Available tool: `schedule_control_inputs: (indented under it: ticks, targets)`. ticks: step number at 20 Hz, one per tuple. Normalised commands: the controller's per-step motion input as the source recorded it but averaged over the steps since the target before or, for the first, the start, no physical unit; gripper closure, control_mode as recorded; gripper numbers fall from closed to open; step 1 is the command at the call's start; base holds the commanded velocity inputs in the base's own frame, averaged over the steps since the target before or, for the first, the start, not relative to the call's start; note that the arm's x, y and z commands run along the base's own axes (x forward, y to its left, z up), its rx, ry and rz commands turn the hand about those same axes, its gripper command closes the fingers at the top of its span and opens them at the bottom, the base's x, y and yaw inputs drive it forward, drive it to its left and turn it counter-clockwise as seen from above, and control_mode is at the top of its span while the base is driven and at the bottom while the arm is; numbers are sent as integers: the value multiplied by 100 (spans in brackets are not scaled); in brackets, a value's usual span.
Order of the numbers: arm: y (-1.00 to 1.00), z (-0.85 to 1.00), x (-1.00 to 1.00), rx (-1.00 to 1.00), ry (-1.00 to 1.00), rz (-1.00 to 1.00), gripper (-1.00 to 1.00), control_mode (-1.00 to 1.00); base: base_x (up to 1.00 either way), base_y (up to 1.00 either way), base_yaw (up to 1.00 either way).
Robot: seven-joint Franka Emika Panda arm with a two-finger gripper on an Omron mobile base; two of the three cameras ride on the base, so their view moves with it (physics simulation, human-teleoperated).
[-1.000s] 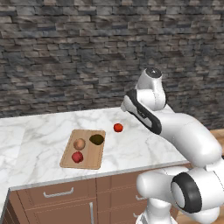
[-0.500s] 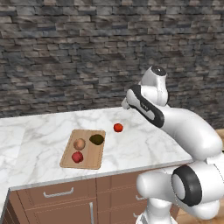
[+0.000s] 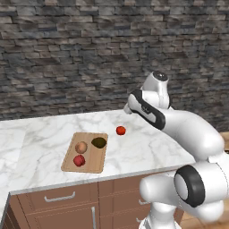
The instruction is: Place the avocado, onion, tomato, and bell pepper on the cutting board.
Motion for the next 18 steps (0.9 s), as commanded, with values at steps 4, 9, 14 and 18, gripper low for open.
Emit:
schedule_control_inputs:
  ticks: [4, 9, 14, 18]
  targets:
    - [4, -20, 15, 0, 2, 0, -100, -100, 0, 0, 0]
    - [10, -18, 16, 0, 1, 0, -100, -100, 0, 0, 0]
    - [11, -16, 13, 0, 1, 0, -100, -100, 0, 0, 0]
    - [4, -16, 9, 0, 1, 0, -100, -100, 0, 0, 0]
